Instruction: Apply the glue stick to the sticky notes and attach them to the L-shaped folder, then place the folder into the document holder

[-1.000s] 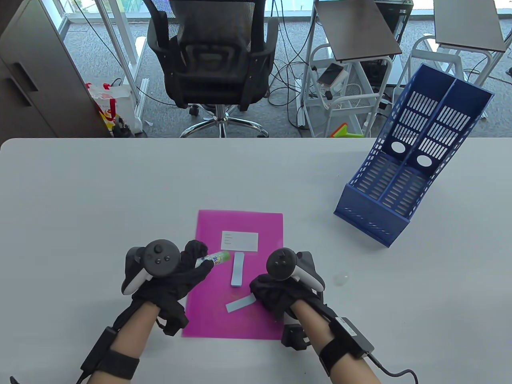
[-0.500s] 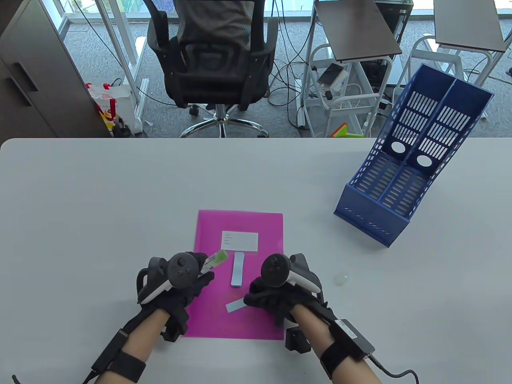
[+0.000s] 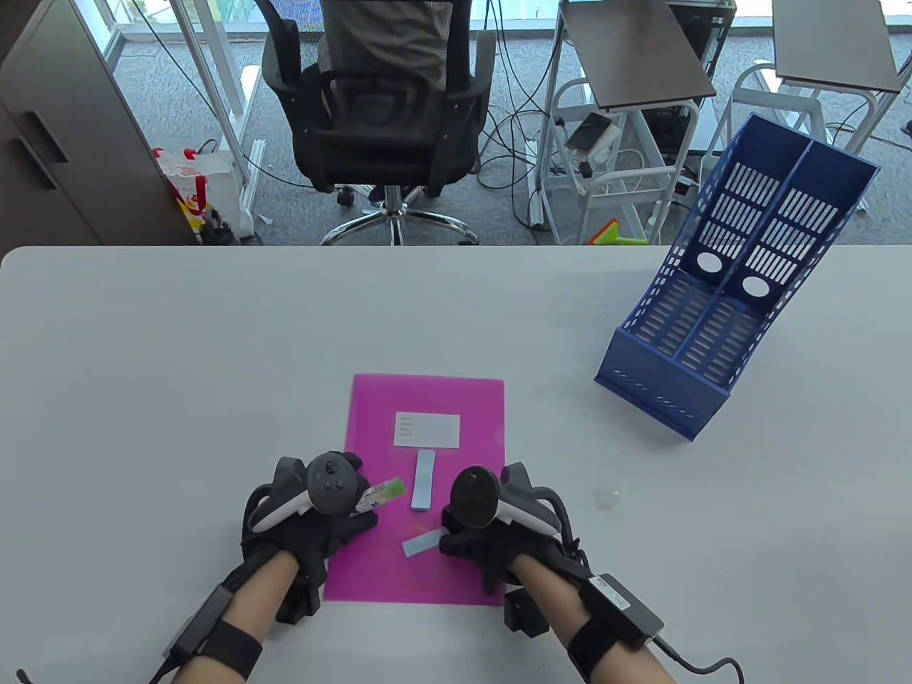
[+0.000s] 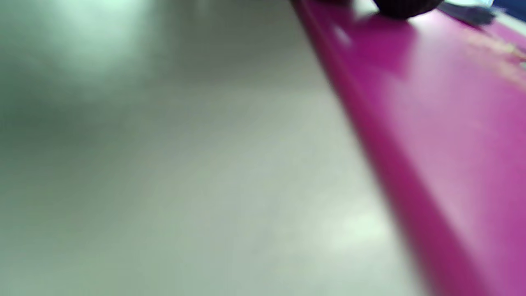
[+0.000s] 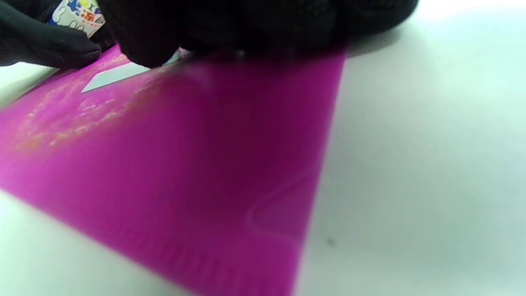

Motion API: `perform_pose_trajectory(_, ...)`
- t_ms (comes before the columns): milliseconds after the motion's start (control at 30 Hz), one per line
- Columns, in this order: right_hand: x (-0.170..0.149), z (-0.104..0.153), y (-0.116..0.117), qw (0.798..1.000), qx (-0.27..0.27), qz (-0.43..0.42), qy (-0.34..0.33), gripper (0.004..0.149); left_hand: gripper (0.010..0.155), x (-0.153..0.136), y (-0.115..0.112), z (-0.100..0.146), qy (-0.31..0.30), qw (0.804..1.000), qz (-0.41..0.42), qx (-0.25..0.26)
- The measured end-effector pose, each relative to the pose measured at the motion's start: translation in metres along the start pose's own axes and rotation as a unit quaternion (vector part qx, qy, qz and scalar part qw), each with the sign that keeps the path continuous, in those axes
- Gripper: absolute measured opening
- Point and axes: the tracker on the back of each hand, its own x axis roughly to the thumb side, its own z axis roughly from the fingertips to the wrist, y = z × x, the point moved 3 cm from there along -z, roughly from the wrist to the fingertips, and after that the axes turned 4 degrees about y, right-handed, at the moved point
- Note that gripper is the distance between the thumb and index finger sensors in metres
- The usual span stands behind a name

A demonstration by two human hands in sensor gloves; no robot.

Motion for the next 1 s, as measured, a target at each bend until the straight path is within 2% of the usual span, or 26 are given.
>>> perform_pose_trajectory(200, -0.005, 0.001, -0.001, 0.998, -0.001, -0.058, 0.002, 0.031, 0.053, 0.0, -0.002, 0.001, 0.0, 1.0, 0.003, 0.002)
perform_pose_trajectory(300, -0.005, 0.002, -0.003, 0.997, -0.022, -0.079, -0.01, 0.031, 0.054, 0.0, -0.002, 0.001, 0.001, 1.0, 0.006, 0.002)
perform_pose_trajectory(533, -0.004, 0.004, 0.0, 0.99, -0.018, -0.136, -0.025, 0.032, 0.054, 0.0, -0.002, 0.001, 0.003, 1.0, 0.001, 0.008)
perform_pose_trajectory(733, -0.007, 0.006, -0.001, 0.978, -0.014, -0.205, -0.036, 0.032, 0.053, -0.001, -0.003, 0.002, 0.003, 1.0, 0.008, 0.012)
perform_pose_trajectory(1000, -0.011, 0.007, -0.002, 0.967, -0.012, -0.253, -0.04, 0.032, 0.053, -0.002, -0.004, 0.002, 0.003, 1.0, 0.014, 0.016)
